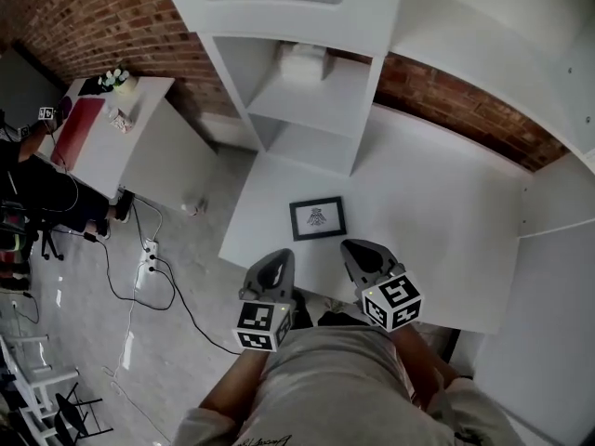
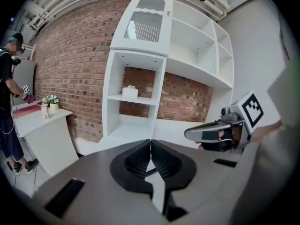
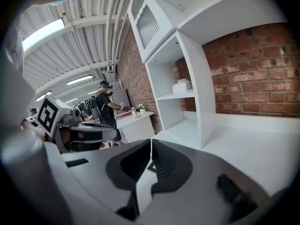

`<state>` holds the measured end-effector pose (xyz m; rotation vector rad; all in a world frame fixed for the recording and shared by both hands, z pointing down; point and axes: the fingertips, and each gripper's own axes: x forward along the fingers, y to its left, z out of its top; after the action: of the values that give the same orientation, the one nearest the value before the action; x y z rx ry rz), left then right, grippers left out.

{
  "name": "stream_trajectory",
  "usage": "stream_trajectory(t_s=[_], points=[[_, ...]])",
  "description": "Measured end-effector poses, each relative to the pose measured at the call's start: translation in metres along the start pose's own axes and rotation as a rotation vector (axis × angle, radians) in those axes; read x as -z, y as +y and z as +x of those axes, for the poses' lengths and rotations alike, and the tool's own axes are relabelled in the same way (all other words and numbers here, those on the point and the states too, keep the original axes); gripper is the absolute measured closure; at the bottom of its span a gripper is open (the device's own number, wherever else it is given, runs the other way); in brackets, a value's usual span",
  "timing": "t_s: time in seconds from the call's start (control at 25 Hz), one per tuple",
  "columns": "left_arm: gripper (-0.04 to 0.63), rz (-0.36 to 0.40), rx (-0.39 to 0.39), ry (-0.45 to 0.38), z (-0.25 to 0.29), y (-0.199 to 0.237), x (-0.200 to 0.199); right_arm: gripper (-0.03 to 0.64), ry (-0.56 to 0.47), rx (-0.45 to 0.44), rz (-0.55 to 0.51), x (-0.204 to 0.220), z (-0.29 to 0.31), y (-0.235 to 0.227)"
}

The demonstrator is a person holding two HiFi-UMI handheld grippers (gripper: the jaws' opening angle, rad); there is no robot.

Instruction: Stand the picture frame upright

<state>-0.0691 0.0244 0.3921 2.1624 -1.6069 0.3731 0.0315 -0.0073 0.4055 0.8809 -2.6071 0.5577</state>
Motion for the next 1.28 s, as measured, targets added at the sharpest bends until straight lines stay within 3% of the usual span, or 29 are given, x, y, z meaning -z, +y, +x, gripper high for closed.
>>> stream_trajectory(t_s=[0.64, 1.0, 1.28], points=[[0.578, 0.014, 0.074, 0.149, 0.072, 0.064, 0.02, 0.588, 0.072, 0.148, 0.112, 0.02, 0.057, -0.055], [0.578, -0.05, 0.113, 0.248, 0.105, 0.076, 0.055, 0.588, 0.124, 0.195, 0.12, 0.039, 0.088, -0.079], [0.578, -0.061, 0.095, 0.293, 0.132, 0.083, 0.076, 0.586, 0.181, 0.236, 0.139, 0.062, 0.099, -0.102]])
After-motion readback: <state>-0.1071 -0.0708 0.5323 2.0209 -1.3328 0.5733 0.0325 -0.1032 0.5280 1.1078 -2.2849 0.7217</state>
